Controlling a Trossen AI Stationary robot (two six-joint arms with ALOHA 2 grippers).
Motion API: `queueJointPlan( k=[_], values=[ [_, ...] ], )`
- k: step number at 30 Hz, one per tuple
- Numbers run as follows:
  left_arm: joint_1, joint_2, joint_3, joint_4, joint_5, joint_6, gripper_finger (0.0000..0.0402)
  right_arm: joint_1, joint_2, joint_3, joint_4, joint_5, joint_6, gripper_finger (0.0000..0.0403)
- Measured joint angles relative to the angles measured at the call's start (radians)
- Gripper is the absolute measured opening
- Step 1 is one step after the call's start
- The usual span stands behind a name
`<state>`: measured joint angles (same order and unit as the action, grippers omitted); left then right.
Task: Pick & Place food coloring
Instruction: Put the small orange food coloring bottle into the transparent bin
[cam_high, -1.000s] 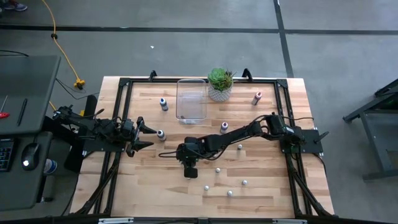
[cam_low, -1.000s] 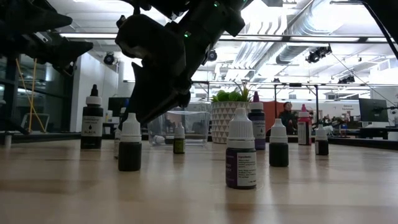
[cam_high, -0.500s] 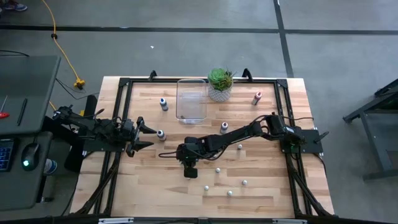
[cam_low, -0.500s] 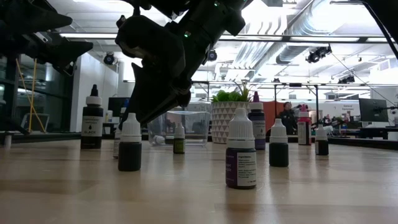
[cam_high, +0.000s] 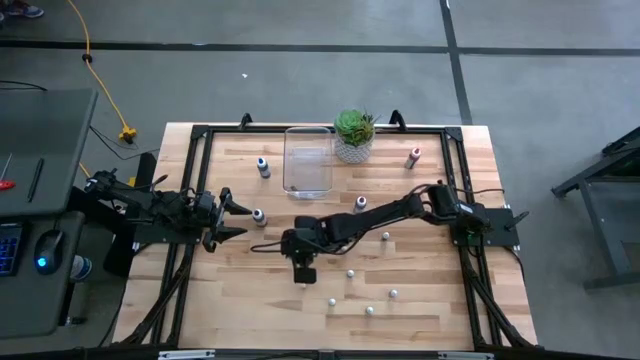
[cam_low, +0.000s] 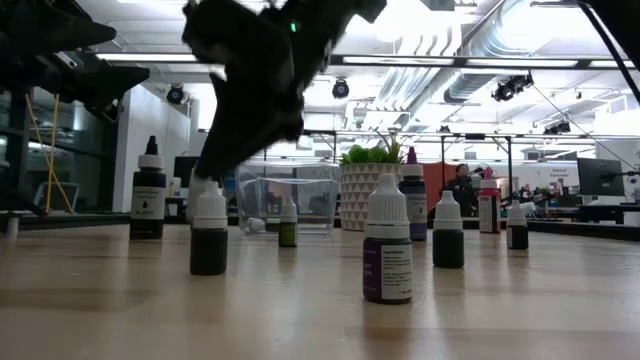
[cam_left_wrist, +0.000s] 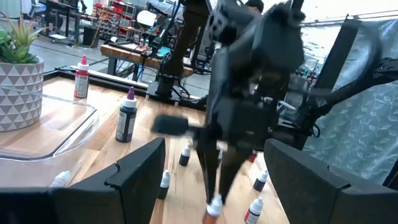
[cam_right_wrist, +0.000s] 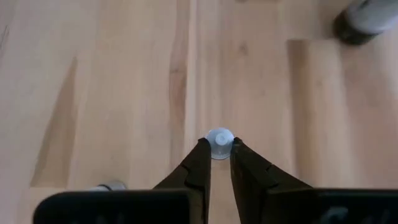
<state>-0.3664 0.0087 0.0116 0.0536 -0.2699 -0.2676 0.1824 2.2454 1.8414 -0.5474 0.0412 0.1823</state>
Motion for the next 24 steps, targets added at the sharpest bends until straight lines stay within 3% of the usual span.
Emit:
queueJointPlan(
  k=[9, 15, 24],
  values=[
    [0.0, 0.0, 0.0, 0.0, 0.0, 0.0, 0.0271, -0.065, -0.002, 0.286, -0.334, 0.125, -0.064, 0.004],
    [0.0, 0.0, 0.0, 0.0, 0.0, 0.0, 0.0271, -0.138, -0.002, 0.449, -0.462, 0.172, -0.087, 0.0035],
    [0.0, 0.0, 0.0, 0.0, 0.0, 0.0, 0.0271, -0.261, -0.019, 0.498, -0.502, 0.168, -0.119, 0.0039]
  ],
)
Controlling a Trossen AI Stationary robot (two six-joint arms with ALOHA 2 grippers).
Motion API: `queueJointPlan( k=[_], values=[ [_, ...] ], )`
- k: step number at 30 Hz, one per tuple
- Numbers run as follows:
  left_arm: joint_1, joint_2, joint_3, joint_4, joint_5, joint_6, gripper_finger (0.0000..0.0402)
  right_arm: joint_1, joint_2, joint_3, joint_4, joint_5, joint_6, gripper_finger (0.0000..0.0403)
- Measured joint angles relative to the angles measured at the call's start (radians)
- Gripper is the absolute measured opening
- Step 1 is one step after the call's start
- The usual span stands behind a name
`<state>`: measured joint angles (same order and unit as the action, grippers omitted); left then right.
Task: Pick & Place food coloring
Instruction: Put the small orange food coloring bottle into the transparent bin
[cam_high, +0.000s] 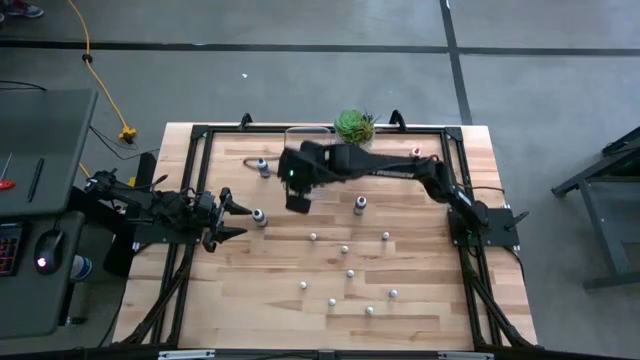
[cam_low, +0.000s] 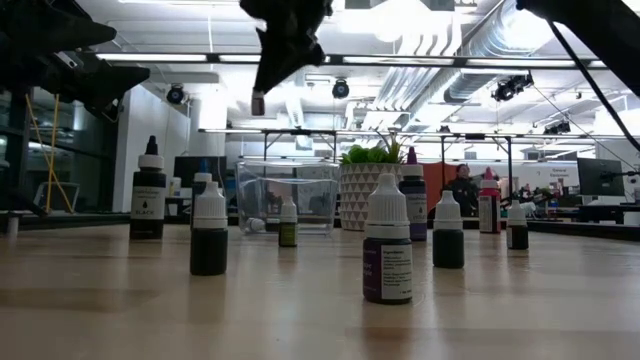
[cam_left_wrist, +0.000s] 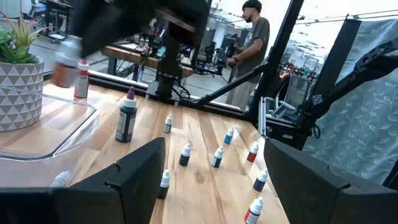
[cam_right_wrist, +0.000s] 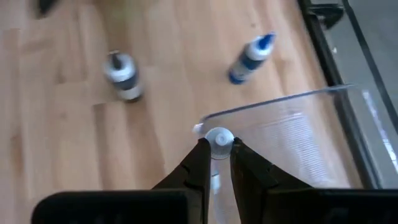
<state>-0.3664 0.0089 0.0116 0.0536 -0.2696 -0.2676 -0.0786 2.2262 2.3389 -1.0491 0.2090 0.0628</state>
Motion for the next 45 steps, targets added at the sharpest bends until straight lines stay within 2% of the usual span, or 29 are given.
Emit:
queueJointPlan(
  k=[12, 20, 26, 35, 45],
  values=[
    [0.0, 0.0, 0.0, 0.0, 0.0, 0.0, 0.0271, -0.067, -0.009, -0.014, 0.016, -0.061, -0.045, 0.0043],
    [0.0, 0.0, 0.0, 0.0, 0.0, 0.0, 0.0271, -0.155, -0.009, -0.061, 0.02, -0.088, 0.051, 0.0043],
    [0.0, 0.0, 0.0, 0.0, 0.0, 0.0, 0.0271, -0.197, -0.01, -0.17, 0.092, -0.133, 0.093, 0.0042],
    [0.0, 0.0, 0.0, 0.0, 0.0, 0.0, 0.0271, -0.203, -0.009, -0.352, 0.315, -0.184, 0.176, 0.0049],
    [0.0, 0.0, 0.0, 0.0, 0.0, 0.0, 0.0271, -0.203, -0.008, -0.473, 0.413, -0.202, 0.22, 0.0045]
  ],
)
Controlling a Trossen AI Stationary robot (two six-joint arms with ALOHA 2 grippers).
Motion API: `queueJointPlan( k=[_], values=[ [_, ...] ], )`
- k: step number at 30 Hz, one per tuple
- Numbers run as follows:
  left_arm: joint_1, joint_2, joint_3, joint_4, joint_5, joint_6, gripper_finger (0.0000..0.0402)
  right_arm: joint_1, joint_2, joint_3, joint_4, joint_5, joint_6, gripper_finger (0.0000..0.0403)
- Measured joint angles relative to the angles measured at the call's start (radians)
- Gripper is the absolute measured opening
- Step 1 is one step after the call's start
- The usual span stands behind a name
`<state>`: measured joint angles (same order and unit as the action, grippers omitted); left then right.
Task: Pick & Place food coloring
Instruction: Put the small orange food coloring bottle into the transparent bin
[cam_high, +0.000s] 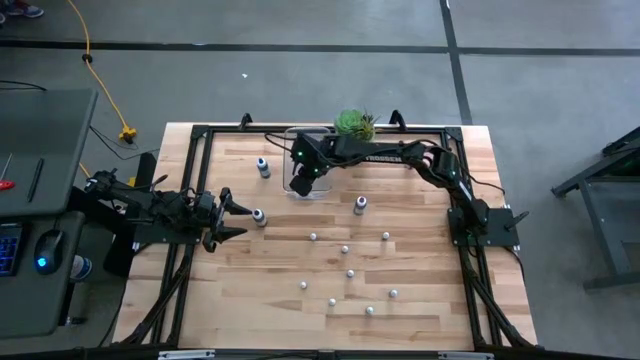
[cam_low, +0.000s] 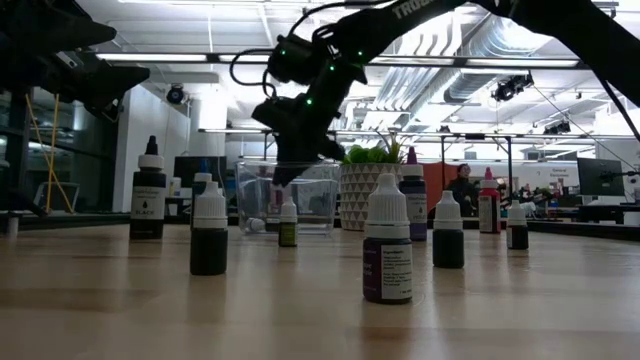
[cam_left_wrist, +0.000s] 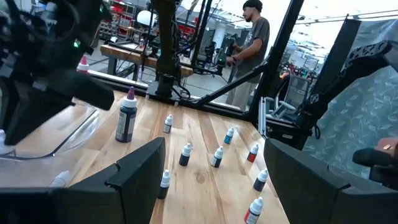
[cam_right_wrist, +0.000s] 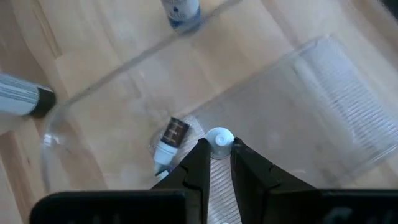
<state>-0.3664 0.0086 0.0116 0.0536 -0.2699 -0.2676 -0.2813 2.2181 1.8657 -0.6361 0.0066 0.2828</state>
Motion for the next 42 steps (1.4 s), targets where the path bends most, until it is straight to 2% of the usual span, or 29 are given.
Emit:
queueJointPlan(
  k=[8, 29, 42],
  values=[
    [0.0, 0.0, 0.0, 0.0, 0.0, 0.0, 0.0271, 0.003, 0.0, -0.05, 0.058, -0.027, 0.016, 0.0053],
    [0.0, 0.0, 0.0, 0.0, 0.0, 0.0, 0.0271, 0.016, 0.021, -0.048, 0.059, -0.073, 0.024, 0.0062],
    [0.0, 0.0, 0.0, 0.0, 0.0, 0.0, 0.0271, 0.018, 0.021, -0.048, 0.058, -0.081, 0.007, 0.0116]
  ],
)
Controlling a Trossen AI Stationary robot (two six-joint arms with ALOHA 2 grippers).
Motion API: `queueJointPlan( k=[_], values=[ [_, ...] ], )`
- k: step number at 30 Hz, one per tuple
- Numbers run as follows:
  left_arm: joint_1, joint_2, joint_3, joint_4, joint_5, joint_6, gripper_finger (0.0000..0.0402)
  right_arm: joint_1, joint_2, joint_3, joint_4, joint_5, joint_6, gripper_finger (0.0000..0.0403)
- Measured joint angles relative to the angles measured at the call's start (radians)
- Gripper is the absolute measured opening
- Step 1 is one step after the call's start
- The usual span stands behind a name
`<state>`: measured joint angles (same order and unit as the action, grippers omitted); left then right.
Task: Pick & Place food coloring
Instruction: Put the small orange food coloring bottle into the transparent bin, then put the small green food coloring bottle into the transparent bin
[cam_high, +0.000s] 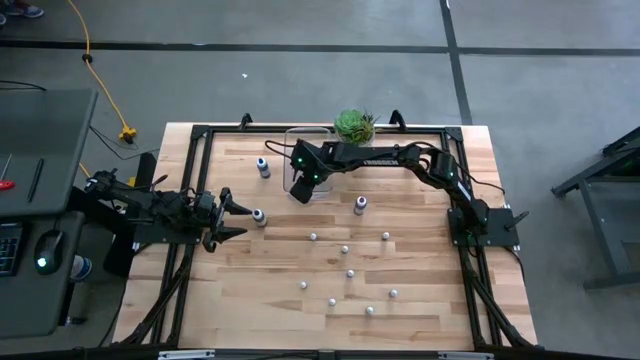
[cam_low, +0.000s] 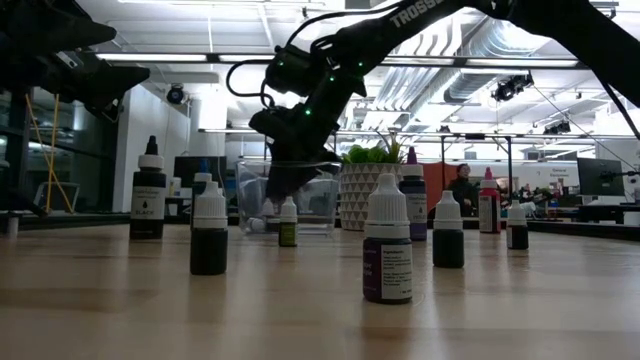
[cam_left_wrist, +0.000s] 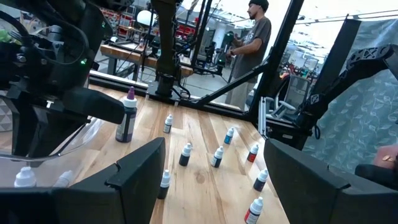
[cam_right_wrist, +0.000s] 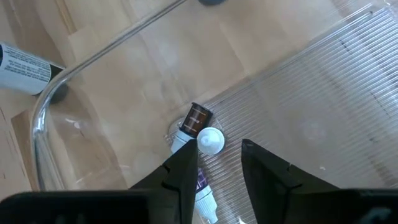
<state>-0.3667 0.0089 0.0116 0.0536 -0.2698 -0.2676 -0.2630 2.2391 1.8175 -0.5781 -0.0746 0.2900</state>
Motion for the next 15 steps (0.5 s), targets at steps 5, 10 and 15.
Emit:
queueJointPlan(
  k=[5, 10, 15],
  values=[
    [0.0, 0.0, 0.0, 0.0, 0.0, 0.0, 0.0271, 0.0, -0.001, 0.0, 0.0, 0.005, -0.008, 0.0118],
    [0.0, 0.0, 0.0, 0.0, 0.0, 0.0, 0.0271, 0.0, -0.037, -0.001, -0.006, 0.016, -0.023, 0.0119],
    [0.0, 0.0, 0.0, 0.0, 0.0, 0.0, 0.0271, 0.0, -0.094, -0.001, -0.026, 0.048, -0.054, 0.012]
  ],
)
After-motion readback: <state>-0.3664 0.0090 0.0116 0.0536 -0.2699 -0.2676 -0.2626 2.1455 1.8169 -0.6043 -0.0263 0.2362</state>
